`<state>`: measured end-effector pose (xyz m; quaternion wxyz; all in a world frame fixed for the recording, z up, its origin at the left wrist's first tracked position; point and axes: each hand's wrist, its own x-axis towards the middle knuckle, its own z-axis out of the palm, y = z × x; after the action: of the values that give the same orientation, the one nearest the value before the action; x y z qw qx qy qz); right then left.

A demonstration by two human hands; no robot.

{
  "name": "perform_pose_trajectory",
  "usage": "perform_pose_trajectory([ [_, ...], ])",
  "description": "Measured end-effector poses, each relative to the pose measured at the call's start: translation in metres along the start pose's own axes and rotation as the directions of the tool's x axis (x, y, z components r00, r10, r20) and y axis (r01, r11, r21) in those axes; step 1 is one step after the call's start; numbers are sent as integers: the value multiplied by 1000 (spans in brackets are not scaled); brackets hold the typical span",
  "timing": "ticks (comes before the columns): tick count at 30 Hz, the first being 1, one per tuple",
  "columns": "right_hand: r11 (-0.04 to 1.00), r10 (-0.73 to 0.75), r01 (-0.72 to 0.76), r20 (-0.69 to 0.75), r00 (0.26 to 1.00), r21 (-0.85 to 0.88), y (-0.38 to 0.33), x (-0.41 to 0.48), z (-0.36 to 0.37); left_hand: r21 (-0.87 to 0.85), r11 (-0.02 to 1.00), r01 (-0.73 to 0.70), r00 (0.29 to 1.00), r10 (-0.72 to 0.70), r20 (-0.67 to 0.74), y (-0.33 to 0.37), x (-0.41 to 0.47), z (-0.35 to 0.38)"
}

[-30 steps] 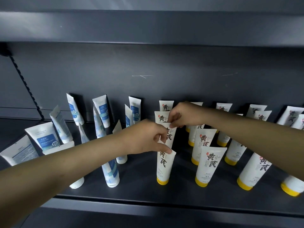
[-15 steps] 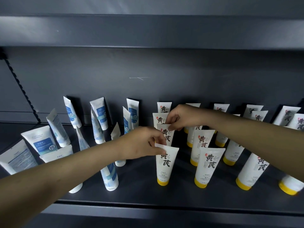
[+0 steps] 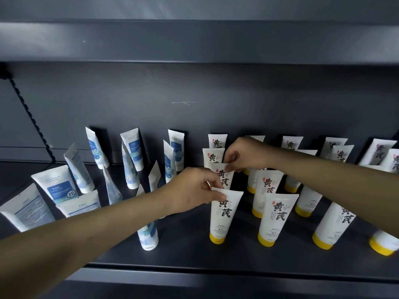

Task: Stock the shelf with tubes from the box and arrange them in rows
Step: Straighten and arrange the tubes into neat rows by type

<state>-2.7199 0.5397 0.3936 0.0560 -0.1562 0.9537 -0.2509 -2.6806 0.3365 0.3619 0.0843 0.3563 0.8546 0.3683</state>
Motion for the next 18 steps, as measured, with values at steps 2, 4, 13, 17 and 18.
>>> perform_pose_trajectory([
  [2,1000,3,-3,-6,1000,6,0,-1,-1,16,1000,-4,1000,5,-11,1,0,0],
  [4,1000,9,-8,-12,1000,16,0,-2,-1,23,1000,-1,1000,1,-16,1,0,1],
  [13,1000,11,-11,31,999,-2,3,-3,-1,46,999,10,999,-12,43,0,-2,-6],
  [17,1000,1,-1,28,1000,-2,5,-2,-1,28,1000,12,999,-13,43,0,-4,-4],
  [18,1000,-1,1,21,1000,4,5,-2,-1,18,1000,12,1000,-13,28,0,-5,-2],
])
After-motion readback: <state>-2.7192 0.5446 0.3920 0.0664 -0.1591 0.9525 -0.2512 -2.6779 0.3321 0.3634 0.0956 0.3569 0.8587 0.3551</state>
